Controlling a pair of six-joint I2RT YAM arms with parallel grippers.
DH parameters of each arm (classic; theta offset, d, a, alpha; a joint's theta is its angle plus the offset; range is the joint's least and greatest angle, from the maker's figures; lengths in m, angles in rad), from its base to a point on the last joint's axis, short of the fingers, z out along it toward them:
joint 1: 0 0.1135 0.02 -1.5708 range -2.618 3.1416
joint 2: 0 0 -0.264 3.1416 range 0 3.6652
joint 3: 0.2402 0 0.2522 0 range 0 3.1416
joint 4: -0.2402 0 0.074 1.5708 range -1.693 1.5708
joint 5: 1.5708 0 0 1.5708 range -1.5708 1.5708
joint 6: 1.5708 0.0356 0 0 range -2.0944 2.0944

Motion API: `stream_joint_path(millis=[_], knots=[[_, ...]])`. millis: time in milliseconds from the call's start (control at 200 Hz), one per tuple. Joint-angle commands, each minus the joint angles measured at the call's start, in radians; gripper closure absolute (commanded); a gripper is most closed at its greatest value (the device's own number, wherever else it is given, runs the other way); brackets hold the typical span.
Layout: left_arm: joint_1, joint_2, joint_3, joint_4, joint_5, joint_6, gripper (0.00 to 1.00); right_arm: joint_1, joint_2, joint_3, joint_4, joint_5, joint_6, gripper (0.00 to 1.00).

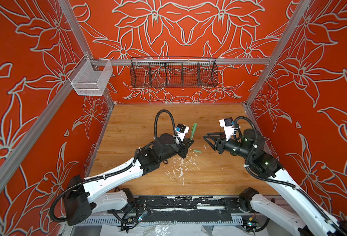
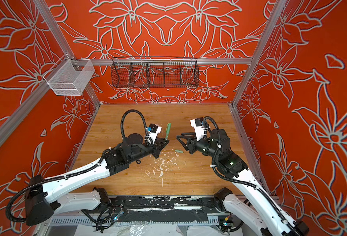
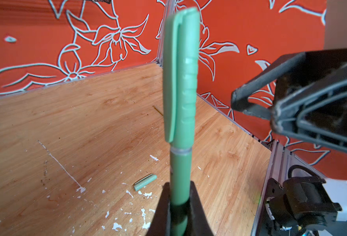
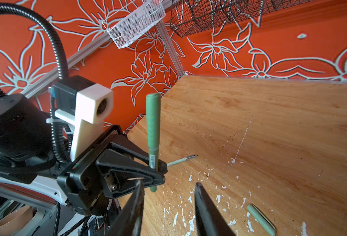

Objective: Insert the pens into the pen caps

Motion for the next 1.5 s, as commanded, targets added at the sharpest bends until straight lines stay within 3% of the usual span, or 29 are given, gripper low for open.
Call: stream_joint_path(millis=[0, 350, 1156, 1496], knots=[[0.003, -0.025, -0.035, 0.037, 0.005, -0.042, 1.00, -0.011, 0.034, 0.005, 0.066, -0.059, 0.038, 0.60], [0.003, -0.018, -0.065, 0.091, 0.060, -0.068, 1.00, -0.013, 0.059, -0.016, 0.183, -0.176, 0.082, 0.60], [0.003, 0.042, -0.046, 0.121, 0.135, -0.076, 1.00, -0.010, 0.193, 0.018, 0.209, -0.154, 0.048, 0.60], [0.003, 0.045, -0.051, 0.126, 0.143, -0.070, 1.00, -0.010, 0.218, 0.028, 0.250, -0.153, 0.071, 0.65]])
